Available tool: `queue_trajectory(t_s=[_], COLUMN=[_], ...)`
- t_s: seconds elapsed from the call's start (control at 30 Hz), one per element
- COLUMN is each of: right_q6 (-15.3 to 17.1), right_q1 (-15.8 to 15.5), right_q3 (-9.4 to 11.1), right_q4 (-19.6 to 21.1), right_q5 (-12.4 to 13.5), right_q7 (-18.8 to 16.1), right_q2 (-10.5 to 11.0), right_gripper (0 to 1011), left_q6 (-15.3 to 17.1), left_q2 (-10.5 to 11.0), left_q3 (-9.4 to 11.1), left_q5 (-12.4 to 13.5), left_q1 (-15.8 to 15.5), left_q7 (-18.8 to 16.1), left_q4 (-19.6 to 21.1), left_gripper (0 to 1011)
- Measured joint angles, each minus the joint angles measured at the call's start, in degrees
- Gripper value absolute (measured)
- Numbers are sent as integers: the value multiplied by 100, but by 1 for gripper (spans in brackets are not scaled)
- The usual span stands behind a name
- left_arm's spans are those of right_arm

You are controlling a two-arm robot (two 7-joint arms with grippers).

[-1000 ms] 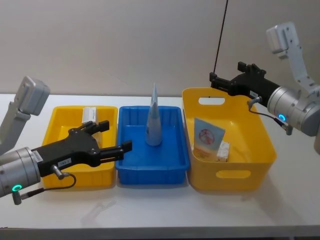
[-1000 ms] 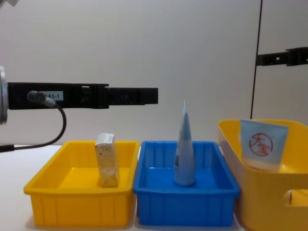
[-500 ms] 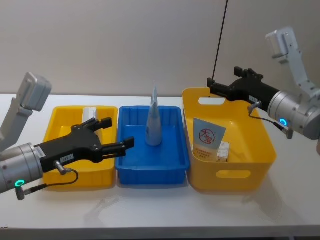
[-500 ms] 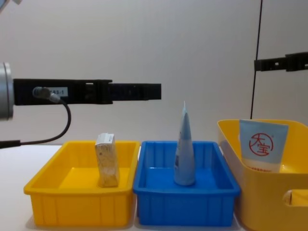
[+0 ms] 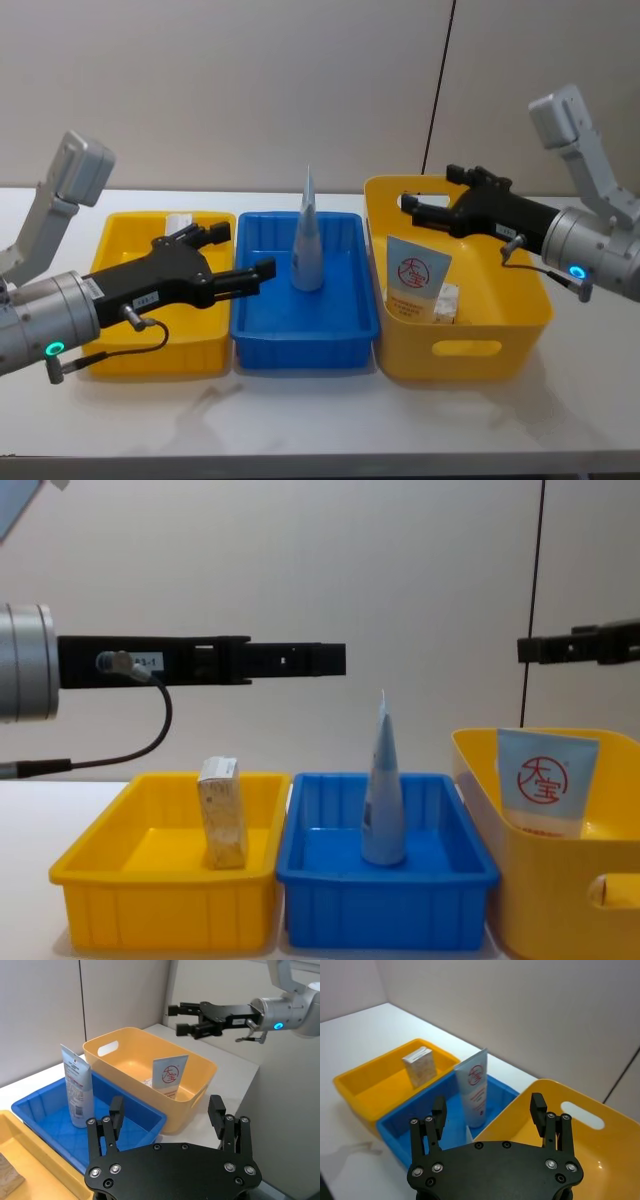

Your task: Bimanual collaborative sorting of washing and personal care products

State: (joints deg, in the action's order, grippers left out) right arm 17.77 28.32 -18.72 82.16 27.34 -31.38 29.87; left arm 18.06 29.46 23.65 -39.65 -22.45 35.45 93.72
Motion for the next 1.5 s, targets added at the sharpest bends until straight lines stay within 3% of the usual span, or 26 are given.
queue_trajectory(t_s=[0.3,0.57,1.5], right_q6=[-298,-447,-602], right_q1=[-28,-48,-68], right_q3=[-123,-176,-234], right_q4=[-83,-102,-121], right_q5=[173,258,342], right_q7=[-648,-944,-1250], right_q2=[169,243,320], right_gripper=[1002,1002,1002], left_q6=[-4,-8,-10], left_q2=[-44,-64,-84], left_q3=[24,37,50], left_q5=[-22,-32,-41], left_q1=[-32,-48,-63], left_q7=[-91,-137,-181], left_q4=[-62,-91,-121], left_gripper=[1001,1001,1002])
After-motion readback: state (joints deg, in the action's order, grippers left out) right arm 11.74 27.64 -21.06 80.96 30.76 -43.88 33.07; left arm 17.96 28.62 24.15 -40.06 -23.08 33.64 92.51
